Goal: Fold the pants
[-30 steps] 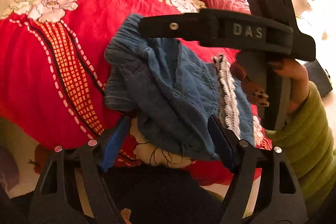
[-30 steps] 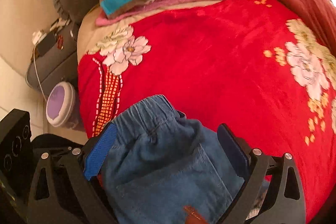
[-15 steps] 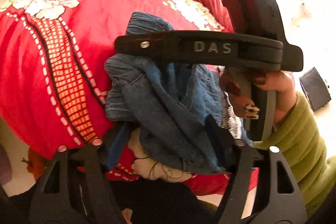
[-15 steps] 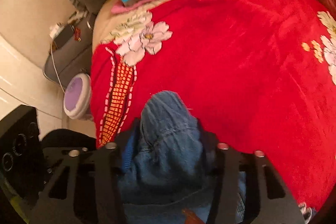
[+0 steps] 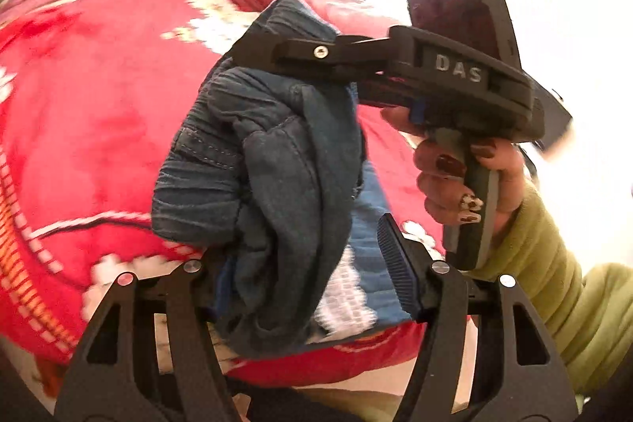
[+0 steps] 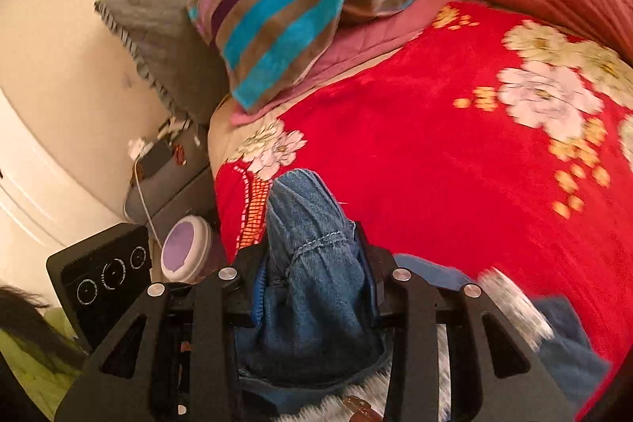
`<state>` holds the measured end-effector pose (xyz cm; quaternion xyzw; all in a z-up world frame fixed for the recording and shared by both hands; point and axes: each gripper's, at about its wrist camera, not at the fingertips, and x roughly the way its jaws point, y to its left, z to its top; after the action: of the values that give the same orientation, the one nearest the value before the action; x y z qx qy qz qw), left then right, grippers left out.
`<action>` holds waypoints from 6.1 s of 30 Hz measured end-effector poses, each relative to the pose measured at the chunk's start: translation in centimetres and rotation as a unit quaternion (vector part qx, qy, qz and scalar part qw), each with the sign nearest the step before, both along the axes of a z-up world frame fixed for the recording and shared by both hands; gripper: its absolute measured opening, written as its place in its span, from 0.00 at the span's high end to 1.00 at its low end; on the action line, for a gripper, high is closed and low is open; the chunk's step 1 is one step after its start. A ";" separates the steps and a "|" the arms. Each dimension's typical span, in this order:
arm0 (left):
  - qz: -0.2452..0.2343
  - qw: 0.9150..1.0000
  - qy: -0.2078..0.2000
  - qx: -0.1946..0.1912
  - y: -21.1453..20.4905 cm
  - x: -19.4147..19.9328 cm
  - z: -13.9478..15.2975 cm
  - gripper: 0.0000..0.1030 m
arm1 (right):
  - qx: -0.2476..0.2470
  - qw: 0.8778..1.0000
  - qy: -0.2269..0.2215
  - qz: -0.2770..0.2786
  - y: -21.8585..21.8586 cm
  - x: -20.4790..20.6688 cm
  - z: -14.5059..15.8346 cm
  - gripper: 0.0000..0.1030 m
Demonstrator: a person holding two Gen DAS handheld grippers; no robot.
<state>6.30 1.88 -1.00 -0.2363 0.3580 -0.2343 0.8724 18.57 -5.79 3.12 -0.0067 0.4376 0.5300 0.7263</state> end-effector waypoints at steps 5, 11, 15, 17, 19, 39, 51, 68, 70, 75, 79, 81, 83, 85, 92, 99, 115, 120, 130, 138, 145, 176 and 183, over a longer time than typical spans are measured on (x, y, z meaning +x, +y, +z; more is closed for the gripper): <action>-0.081 0.996 -0.021 0.014 -3.0 0.5 0.0 0.36 | 0.045 0.997 0.023 -0.065 -6.3 0.8 0.0 0.47; -0.159 0.986 -0.002 0.050 -6.6 0.2 -1.0 0.31 | 0.028 0.973 0.038 -0.225 -15.9 0.2 -2.4 0.31; -0.169 0.983 0.005 0.066 -7.2 0.1 -1.3 0.27 | 0.023 0.962 0.075 -0.262 -18.8 -1.8 -4.3 0.13; -0.172 0.982 0.006 0.075 -7.6 -0.5 -1.4 0.26 | 0.017 0.960 0.087 -0.265 -18.9 -2.2 -5.0 0.10; -0.172 0.982 0.006 0.084 -7.8 -0.2 -1.6 0.25 | 0.005 0.961 0.096 -0.260 -18.0 -2.5 -5.4 0.08; -0.132 0.989 0.004 0.062 -6.1 -1.3 -1.2 0.17 | -0.046 0.959 0.080 -0.269 -17.2 -2.0 -7.3 0.46; -0.006 0.988 -0.011 0.155 -3.7 -0.5 1.9 0.10 | -0.014 0.948 -0.018 -0.318 -22.3 -5.2 -1.2 0.25; 0.022 0.968 0.014 0.249 -4.8 7.1 2.7 0.10 | -0.039 0.953 -0.125 -0.273 -21.2 -11.6 1.2 0.17; 0.014 0.970 0.022 0.243 -4.7 7.6 1.8 0.10 | -0.051 0.958 -0.141 -0.245 -19.7 -12.6 1.2 0.17; 0.005 0.970 0.037 0.242 -4.3 8.3 0.2 0.10 | -0.091 0.965 -0.184 -0.165 -14.9 -14.7 0.9 0.17; 0.004 0.969 0.045 0.244 -4.1 8.5 -0.6 0.10 | -0.112 0.968 -0.199 -0.107 -11.5 -15.4 0.1 0.29; 0.003 0.968 0.045 0.247 -4.1 8.5 -0.6 0.10 | -0.123 0.967 -0.205 -0.083 -10.2 -15.6 -0.5 0.34; 0.001 0.967 0.044 0.252 -4.2 8.4 -0.7 0.10 | -0.134 0.966 -0.213 -0.063 -9.2 -15.9 -1.0 0.42; 0.001 0.966 0.048 0.254 -4.3 8.5 -0.9 0.10 | -0.143 0.963 -0.224 -0.037 -8.0 -16.2 -1.4 0.46; 0.001 0.967 0.064 0.248 -4.0 9.0 -1.8 0.10 | -0.184 0.945 -0.268 0.035 -4.7 -17.0 -3.4 0.50; 0.002 0.967 0.069 0.245 -3.8 9.0 -2.1 0.10 | -0.191 0.953 -0.222 0.081 -4.6 -16.8 -5.7 0.83; 0.012 0.973 0.052 0.227 -3.4 8.5 -1.4 0.10 | -0.105 0.983 -0.147 0.015 -8.8 -16.3 -3.5 0.60; 0.015 0.973 0.044 0.224 -3.4 7.8 -1.0 0.10 | -0.087 0.983 -0.160 -0.033 -10.7 -16.1 -1.3 0.46; 0.020 0.972 0.032 0.231 -3.4 6.8 -0.2 0.10 | -0.064 0.971 -0.142 -0.180 -16.0 -11.2 0.0 0.28; 0.020 0.972 0.033 0.233 -3.3 6.4 -0.2 0.10 | -0.068 0.958 -0.092 -0.261 -18.7 -8.6 -1.9 0.23; 0.018 0.970 0.043 0.238 -3.3 5.8 -0.4 0.10 | -0.085 0.952 -0.067 -0.285 -18.9 -7.9 -3.4 0.21; -0.031 0.967 0.097 0.233 -6.9 5.6 -3.8 0.41 | -0.062 0.959 0.049 -0.272 -17.8 -4.8 -8.9 0.32; -0.038 0.970 0.087 0.222 -7.1 5.6 -3.4 0.53 | -0.053 0.967 0.003 -0.249 -16.8 -5.5 -7.7 0.63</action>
<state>11.88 -5.26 -4.43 -0.0427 0.4844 -0.1605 0.8590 13.07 -22.58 -4.60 0.0654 0.4557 0.3084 0.8324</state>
